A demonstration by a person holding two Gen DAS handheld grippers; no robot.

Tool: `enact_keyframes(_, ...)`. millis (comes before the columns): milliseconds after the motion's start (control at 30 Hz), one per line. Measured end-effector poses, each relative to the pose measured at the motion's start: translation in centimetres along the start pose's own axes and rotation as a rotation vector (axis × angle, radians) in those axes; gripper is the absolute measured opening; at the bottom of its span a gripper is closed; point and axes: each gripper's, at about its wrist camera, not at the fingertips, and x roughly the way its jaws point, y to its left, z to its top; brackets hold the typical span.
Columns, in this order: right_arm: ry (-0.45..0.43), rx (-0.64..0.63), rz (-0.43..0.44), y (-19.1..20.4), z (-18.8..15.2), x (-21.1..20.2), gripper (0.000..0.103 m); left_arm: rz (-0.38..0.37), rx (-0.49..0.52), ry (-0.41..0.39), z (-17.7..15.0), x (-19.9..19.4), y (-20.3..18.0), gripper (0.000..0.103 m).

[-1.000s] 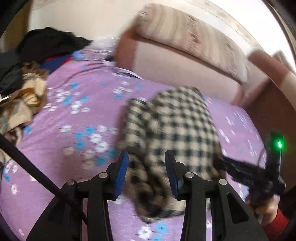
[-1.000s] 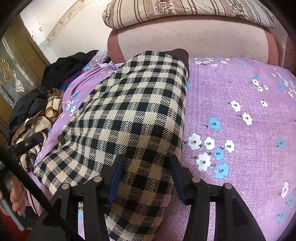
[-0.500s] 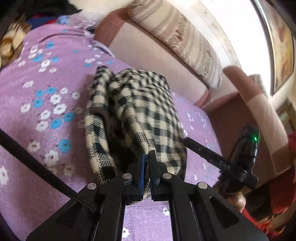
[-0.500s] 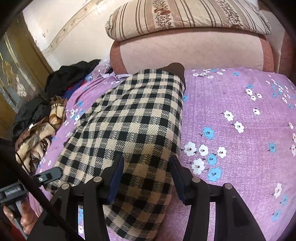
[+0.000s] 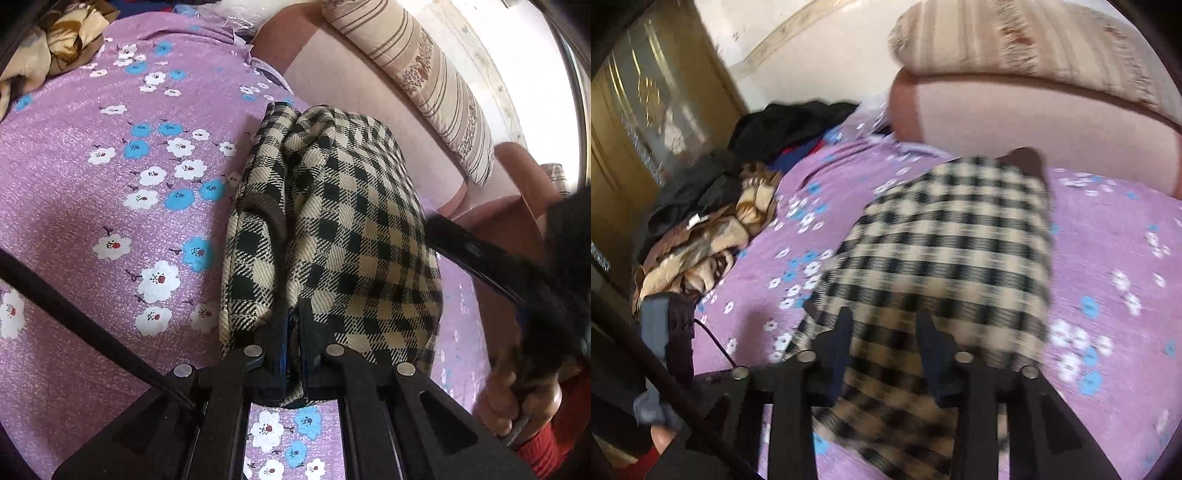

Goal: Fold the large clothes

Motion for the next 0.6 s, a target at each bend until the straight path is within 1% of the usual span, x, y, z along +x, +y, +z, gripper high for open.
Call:
enact_keyframes(67,0.051,-0.002,0.004,0.8,0.9,2.8,0.034,-0.002,-0.007,-0.003,0.0,-0.3,-0.1,0.005)
enact_keyframes(133,0.111,0.024,0.029,1.1,1.6,5.7,0.034,0.007,-0.010,-0.005,-0.2,-0.3,0.3,0.005)
enact_keyframes(200,0.138,0.039,0.035,1.2,1.9,7.6,0.035,0.024,-0.001,-0.010,-0.4,-0.9,0.3,0.005)
enact_keyframes(267,0.149,0.061,0.063,1.4,2.3,8.7,0.035,0.051,0.020,-0.021,-0.6,-1.8,-0.1,0.005)
enact_keyframes(333,0.164,0.062,0.088,1.8,2.5,8.9,0.035,0.095,0.038,-0.043,-0.8,-2.9,-0.4,0.006)
enact_keyframes(400,0.167,0.033,0.104,2.6,2.3,8.3,0.035,0.166,0.061,-0.068,-1.0,-4.1,-0.7,0.007)
enact_keyframes(433,0.158,0.023,0.120,2.8,2.1,7.6,0.035,0.193,0.066,-0.079,-1.1,-4.6,-0.8,0.010)
enact_keyframes(467,0.146,0.017,0.131,3.0,1.7,6.7,0.035,0.225,0.069,-0.092,-1.2,-5.2,-0.9,0.018)
enact_keyframes(500,0.133,0.016,0.144,3.0,1.2,5.8,0.035,0.250,0.067,-0.106,-1.4,-5.7,-0.8,0.022)
enact_keyframes(533,0.128,0.021,0.159,3.0,0.6,5.1,0.035,0.263,0.063,-0.117,-1.6,-6.2,-0.7,0.030)
enact_keyframes(600,0.127,0.048,0.196,2.5,-1.4,3.9,0.035,0.282,0.049,-0.139,-2.1,-7.3,-0.3,0.032)
